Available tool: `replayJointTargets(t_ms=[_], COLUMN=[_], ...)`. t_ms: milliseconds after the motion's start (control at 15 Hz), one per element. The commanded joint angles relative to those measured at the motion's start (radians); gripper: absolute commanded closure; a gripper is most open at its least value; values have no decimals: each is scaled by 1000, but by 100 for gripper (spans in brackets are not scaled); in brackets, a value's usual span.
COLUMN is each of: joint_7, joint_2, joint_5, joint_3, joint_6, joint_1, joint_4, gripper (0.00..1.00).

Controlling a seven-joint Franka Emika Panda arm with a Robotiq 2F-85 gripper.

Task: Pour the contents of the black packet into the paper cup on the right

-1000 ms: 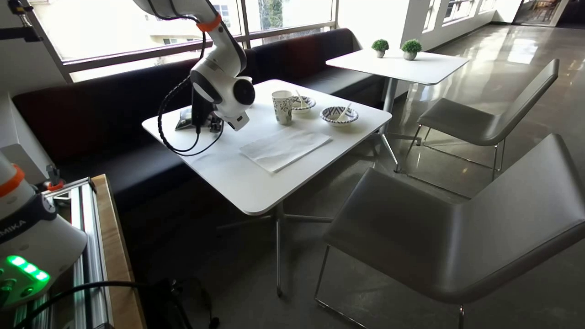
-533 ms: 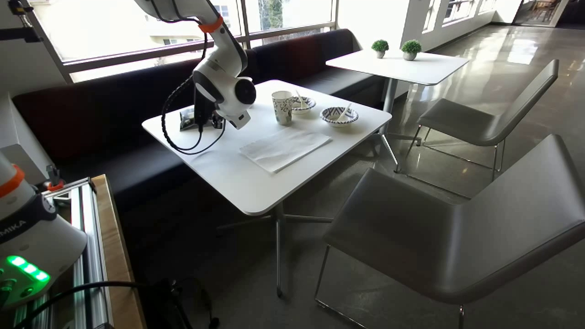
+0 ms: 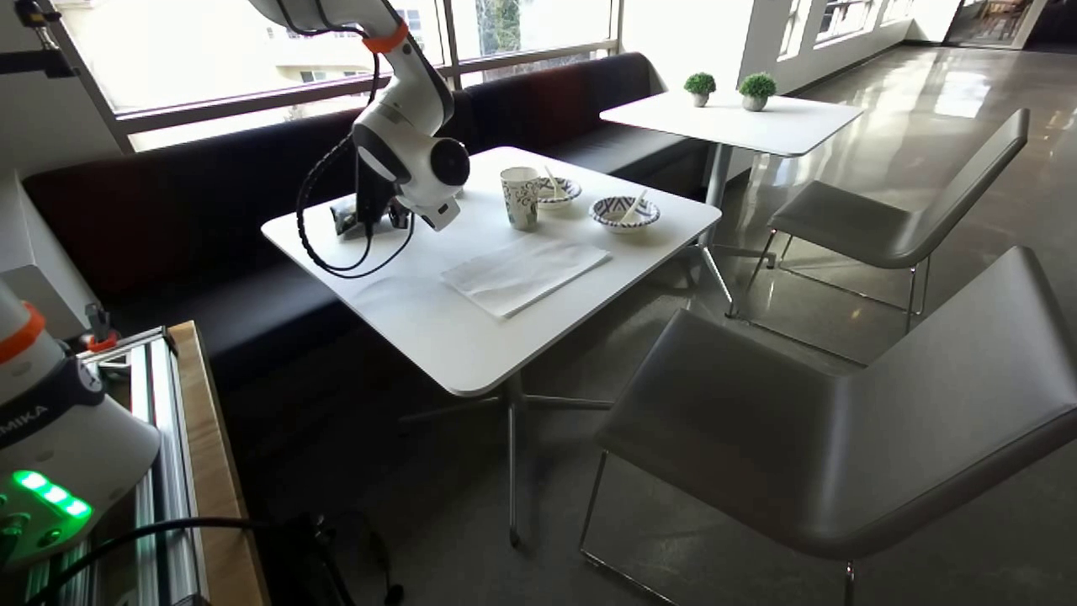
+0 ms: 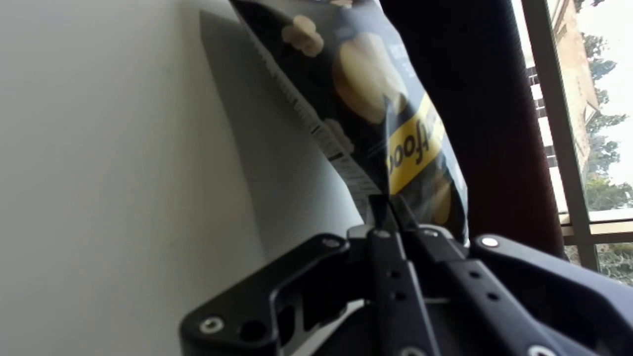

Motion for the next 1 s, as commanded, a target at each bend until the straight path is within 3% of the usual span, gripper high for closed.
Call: replayJointTargets(t_ms=[0,467,933], joint_7=[24,241,658], joint_2=[-109,-430,-669], joint_5=[-12,-221,-660], joint_3=[15,25,39], joint_6=[45,234,395], joint_1=[3,33,-13], joint_4=[-77,-296,-448], gripper=[95,95,96])
